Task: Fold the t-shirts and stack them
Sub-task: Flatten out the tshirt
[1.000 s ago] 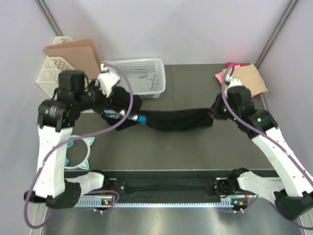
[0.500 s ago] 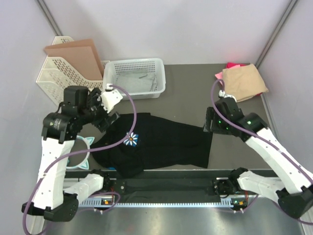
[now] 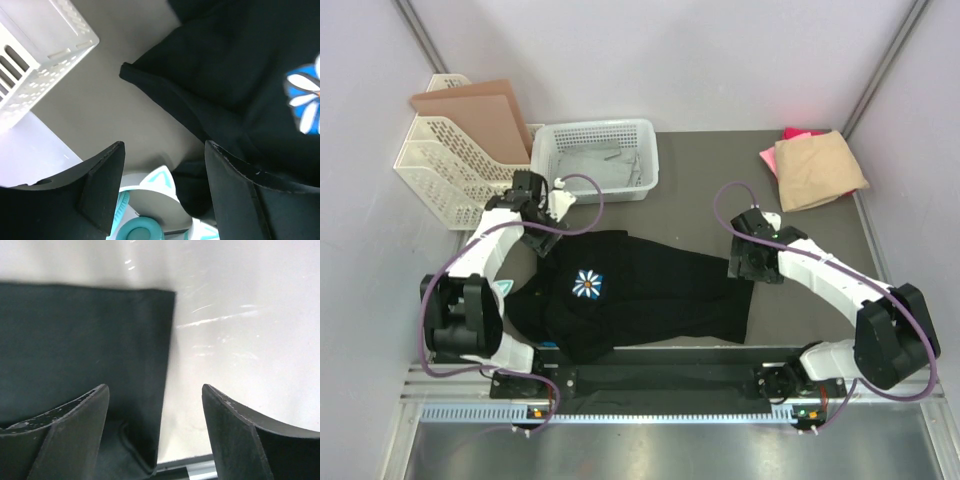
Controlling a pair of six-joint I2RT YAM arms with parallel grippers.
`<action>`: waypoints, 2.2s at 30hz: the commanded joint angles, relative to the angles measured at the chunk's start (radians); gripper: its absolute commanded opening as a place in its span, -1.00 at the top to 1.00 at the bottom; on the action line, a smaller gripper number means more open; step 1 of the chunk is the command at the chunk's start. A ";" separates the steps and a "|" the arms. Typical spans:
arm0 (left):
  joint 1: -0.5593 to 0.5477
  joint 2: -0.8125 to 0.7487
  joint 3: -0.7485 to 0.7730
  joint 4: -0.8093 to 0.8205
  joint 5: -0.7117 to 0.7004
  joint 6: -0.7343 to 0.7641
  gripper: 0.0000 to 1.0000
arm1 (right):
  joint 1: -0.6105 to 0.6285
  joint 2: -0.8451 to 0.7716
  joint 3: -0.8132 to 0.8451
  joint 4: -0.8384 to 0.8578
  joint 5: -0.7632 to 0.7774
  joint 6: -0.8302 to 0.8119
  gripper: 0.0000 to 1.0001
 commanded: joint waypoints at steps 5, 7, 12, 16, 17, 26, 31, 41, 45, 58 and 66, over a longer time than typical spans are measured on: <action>0.040 0.062 0.012 0.114 -0.001 -0.041 -0.44 | -0.082 0.018 -0.068 0.142 -0.001 -0.005 -0.54; 0.040 0.083 0.016 0.120 0.004 -0.049 -0.44 | -0.108 0.046 -0.070 0.194 -0.038 -0.010 -0.52; 0.040 0.131 0.038 0.118 0.016 -0.076 -0.46 | -0.145 0.161 -0.033 0.263 -0.075 -0.025 -0.42; 0.042 0.148 0.028 0.129 0.010 -0.081 -0.47 | -0.161 0.241 0.008 0.296 -0.104 -0.033 -0.32; 0.042 0.151 0.022 0.132 0.008 -0.081 -0.47 | -0.162 0.262 0.012 0.302 -0.106 -0.033 -0.26; 0.042 0.186 0.016 0.132 0.025 -0.089 0.28 | -0.191 0.290 -0.001 0.349 -0.145 -0.041 0.98; 0.040 0.220 0.045 0.115 0.063 -0.109 0.99 | -0.256 0.232 0.012 0.320 -0.119 -0.047 1.00; 0.006 0.285 0.395 -0.049 0.200 -0.202 1.00 | -0.473 0.158 0.151 0.233 -0.112 -0.061 1.00; -0.008 0.248 0.412 -0.070 0.211 -0.196 1.00 | -0.478 0.157 0.147 0.228 -0.141 -0.064 1.00; -0.173 0.119 0.065 -0.031 0.173 -0.225 -0.47 | -0.435 0.118 0.038 0.267 -0.152 -0.076 1.00; -0.189 0.231 0.139 0.002 0.162 -0.283 -0.43 | -0.403 0.102 0.049 0.257 -0.147 -0.071 1.00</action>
